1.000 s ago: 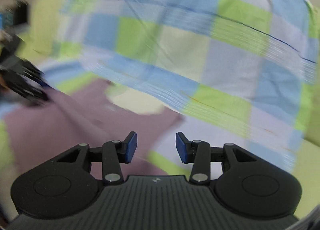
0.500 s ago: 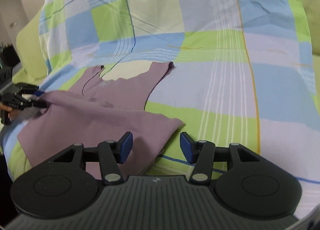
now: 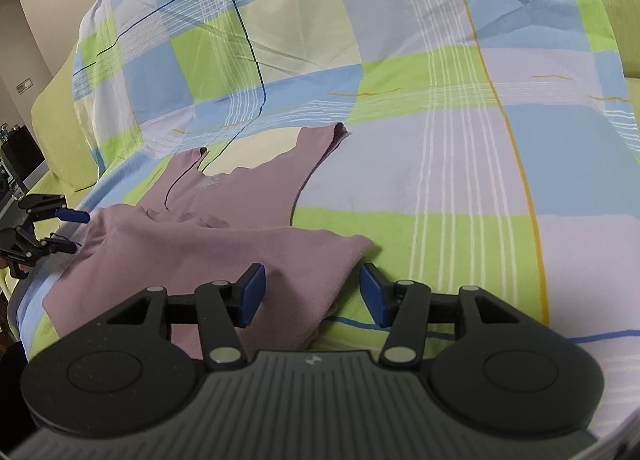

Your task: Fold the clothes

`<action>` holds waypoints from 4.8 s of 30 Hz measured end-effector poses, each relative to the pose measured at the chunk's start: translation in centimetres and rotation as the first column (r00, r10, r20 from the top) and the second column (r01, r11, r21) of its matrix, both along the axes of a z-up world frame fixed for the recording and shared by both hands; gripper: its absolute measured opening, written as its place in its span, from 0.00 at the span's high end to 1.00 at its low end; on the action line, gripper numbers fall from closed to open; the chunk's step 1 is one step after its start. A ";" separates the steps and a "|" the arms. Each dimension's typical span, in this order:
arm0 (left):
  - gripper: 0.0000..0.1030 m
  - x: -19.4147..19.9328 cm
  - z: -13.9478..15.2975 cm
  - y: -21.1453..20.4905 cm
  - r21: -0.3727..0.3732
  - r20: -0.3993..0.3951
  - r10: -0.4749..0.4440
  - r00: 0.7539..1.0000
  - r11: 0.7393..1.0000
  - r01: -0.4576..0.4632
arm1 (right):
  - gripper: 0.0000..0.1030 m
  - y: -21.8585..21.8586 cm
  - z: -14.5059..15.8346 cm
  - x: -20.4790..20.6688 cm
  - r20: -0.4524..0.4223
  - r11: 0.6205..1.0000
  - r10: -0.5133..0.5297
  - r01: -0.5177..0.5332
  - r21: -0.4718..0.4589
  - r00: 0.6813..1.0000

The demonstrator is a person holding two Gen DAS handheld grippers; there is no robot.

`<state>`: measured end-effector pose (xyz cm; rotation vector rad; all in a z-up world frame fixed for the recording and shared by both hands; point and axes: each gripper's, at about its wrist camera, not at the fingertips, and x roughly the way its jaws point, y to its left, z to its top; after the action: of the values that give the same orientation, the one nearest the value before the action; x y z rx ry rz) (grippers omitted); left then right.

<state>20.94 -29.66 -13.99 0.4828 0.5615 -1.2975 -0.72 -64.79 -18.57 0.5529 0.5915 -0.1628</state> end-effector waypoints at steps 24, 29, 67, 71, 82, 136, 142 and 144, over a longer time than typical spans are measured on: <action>0.99 1.2 3.3 0.2 -0.179 -0.164 0.201 0.966 0.957 -0.230 | 0.99 0.9 3.5 -1.9 0.127 0.994 -0.103 0.099 0.039 0.987; 0.99 6.0 5.0 -2.0 -0.217 -0.133 0.264 0.955 0.933 -0.288 | 0.99 -1.9 6.3 -0.4 0.268 0.989 -0.141 0.149 -0.013 0.953; 0.54 7.9 4.3 -7.9 -0.051 0.065 0.229 0.971 0.973 -0.226 | 0.79 -2.7 4.2 -1.7 0.173 0.893 -0.451 0.445 0.073 0.876; 0.52 5.7 6.0 -12.3 -0.026 0.062 0.016 0.998 1.000 -0.015 | 0.74 4.0 4.4 -7.0 0.200 0.824 -0.546 0.478 0.306 0.814; 0.50 2.1 3.9 -25.8 0.077 0.026 -0.302 0.953 0.951 0.300 | 0.69 9.7 -0.6 -5.7 0.075 0.712 -0.572 0.449 0.539 0.817; 0.93 7.5 15.8 -25.3 -0.183 -0.132 -0.383 0.914 0.916 0.357 | 0.98 4.6 12.3 -6.0 0.333 0.902 -0.428 0.418 0.106 0.840; 0.93 4.3 22.5 -11.4 -0.437 -0.016 -0.313 0.950 0.856 0.275 | 0.98 7.9 24.9 -6.5 0.430 0.877 -0.154 0.324 -0.354 0.889; 0.93 1.9 21.3 -6.5 -0.447 -0.003 -0.271 0.962 0.862 0.242 | 0.98 10.6 26.9 -6.7 0.406 0.854 -0.054 0.253 -0.455 0.912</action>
<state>22.81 -36.11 7.26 0.1346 0.2413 -1.6489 -7.44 -54.16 8.29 0.1124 0.1048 -0.3445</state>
